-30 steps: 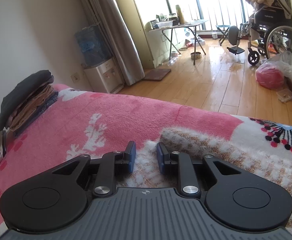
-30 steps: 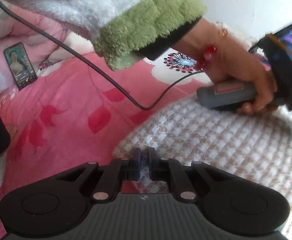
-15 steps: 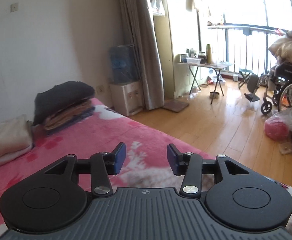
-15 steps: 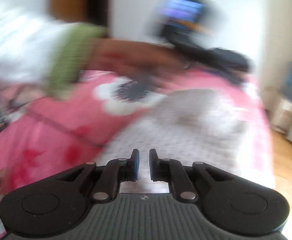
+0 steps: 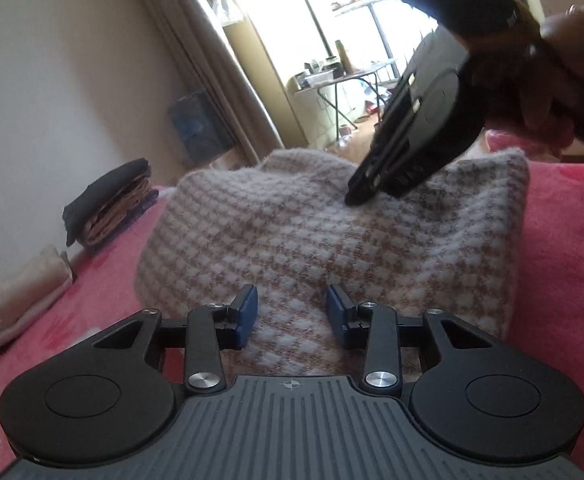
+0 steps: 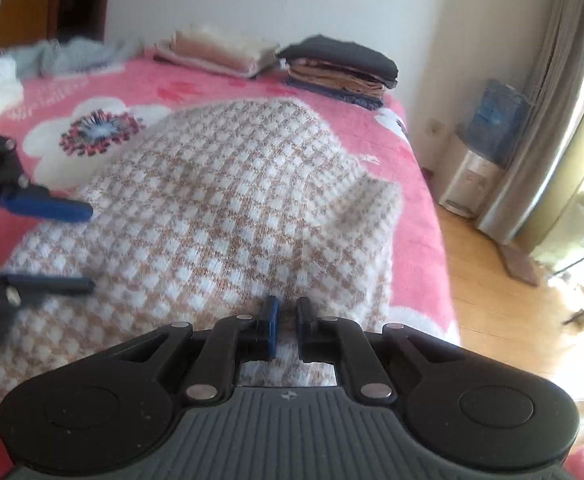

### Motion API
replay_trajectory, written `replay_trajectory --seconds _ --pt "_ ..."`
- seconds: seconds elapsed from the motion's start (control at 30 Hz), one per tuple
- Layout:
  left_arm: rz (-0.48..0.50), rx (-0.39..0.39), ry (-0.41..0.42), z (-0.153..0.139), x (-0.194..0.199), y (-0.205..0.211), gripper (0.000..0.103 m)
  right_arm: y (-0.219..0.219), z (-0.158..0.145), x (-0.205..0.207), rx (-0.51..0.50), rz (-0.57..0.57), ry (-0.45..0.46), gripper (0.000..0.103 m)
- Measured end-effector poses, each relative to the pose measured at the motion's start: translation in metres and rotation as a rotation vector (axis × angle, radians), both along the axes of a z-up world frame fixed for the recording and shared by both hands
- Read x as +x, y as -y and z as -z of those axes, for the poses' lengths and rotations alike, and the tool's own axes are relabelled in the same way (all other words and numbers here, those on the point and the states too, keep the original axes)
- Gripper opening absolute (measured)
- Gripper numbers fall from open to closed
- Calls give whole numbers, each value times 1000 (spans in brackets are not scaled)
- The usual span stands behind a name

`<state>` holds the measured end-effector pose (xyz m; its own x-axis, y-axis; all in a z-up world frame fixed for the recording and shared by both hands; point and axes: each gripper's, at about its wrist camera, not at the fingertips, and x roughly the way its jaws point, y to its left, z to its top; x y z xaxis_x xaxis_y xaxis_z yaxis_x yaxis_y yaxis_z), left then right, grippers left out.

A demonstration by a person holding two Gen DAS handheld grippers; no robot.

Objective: Fold clothes

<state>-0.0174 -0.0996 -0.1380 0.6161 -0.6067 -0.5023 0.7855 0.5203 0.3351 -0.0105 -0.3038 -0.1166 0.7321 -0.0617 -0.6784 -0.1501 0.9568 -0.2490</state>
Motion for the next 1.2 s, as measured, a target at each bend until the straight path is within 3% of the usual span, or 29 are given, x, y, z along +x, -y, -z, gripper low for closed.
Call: replay_trajectory --seconds 0.07,0.17,0.3,0.73,0.83,0.97,1.03,1.07,1.17,1.2 --pt "-12 -22 -50 -3 5 -3 36 -16 -15 1 -11 -4 32 9" --pt "-7 -22 -35 -2 2 -4 36 -23 -28 19 -37 -25 108 9" --pt "-2 -35 -40 -2 0 -3 36 -6 30 57 -166 21 -31 8" --pt "-66 -70 -103 -8 3 -3 38 -14 4 117 14 -15 -27 7" --pt "-75 -67 -97 -7 0 -3 38 7 7 117 97 38 -38 6" --pt "-77 -64 -97 -7 -1 -4 38 -8 -46 108 134 -8 68 7" --pt "-84 -66 -99 -7 -2 -3 38 -15 -49 112 175 -58 77 7" --pt "-83 -63 -89 -7 -4 -2 38 -18 -48 116 186 -79 75 7" --pt "-74 -57 -77 -8 -5 1 39 -11 13 146 95 -51 -56 5" --pt "-78 -55 -83 -9 -5 1 39 -6 9 149 145 -17 -60 5"
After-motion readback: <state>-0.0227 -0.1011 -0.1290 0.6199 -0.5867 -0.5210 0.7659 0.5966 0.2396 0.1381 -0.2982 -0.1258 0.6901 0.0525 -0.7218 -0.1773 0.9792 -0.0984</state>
